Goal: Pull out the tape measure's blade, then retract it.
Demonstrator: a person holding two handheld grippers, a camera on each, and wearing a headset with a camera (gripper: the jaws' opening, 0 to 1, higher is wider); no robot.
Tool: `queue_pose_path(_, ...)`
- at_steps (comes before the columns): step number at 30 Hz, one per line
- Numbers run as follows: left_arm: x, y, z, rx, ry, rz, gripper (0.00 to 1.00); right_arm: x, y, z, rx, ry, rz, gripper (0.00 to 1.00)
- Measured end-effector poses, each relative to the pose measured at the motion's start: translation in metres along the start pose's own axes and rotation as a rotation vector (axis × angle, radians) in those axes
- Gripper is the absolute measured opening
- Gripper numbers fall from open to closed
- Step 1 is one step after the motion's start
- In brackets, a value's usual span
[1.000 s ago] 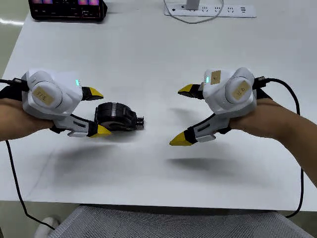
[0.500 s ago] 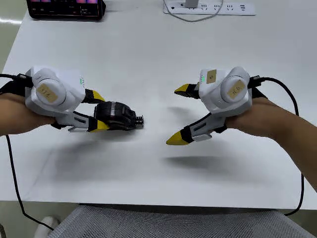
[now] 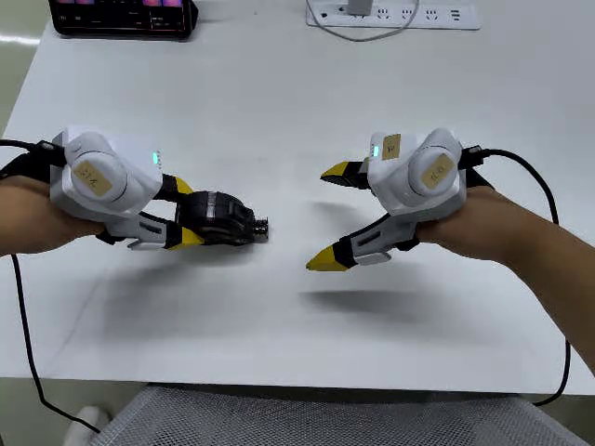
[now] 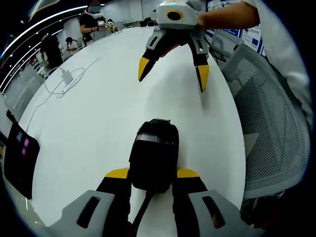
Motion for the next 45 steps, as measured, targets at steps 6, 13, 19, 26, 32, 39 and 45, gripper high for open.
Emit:
queue_pose_path(6,0.001,-0.001,0.000,-0.006,-0.016,0.013,0.27,0.007,0.001,-0.003,0.013,0.016,-0.007,0.69)
queue_pose_path(13,0.002,-0.001,-0.001,-0.006,-0.031,0.022,0.27,0.017,0.001,-0.007,-0.004,0.014,-0.010,0.62)
queue_pose_path(19,0.003,-0.001,-0.001,-0.008,-0.037,0.022,0.27,0.027,0.000,-0.010,-0.004,0.017,-0.025,0.59)
queue_pose_path(26,0.003,-0.002,-0.002,-0.006,-0.046,0.027,0.26,0.038,-0.001,-0.013,-0.025,0.016,-0.030,0.52)
queue_pose_path(32,0.004,-0.003,-0.002,-0.009,-0.048,0.036,0.26,0.044,0.000,-0.015,-0.033,0.014,-0.038,0.49)
queue_pose_path(39,0.005,-0.004,-0.002,-0.011,-0.061,0.049,0.26,0.053,0.001,-0.017,-0.042,0.014,-0.047,0.44)
queue_pose_path(45,0.005,-0.004,-0.002,-0.013,-0.069,0.054,0.26,0.061,0.002,-0.017,-0.036,0.013,-0.057,0.39)
Point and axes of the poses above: the centre of the closed fingertips' face, and the gripper's own axes: x roughly forward along the fingers, y roughly to its right, z roughly out of its underside, the point moved 9 cm from there along -x, roughly backward along the fingers, and after that the axes turned 9 degrees about x, right-handed, at the moved point
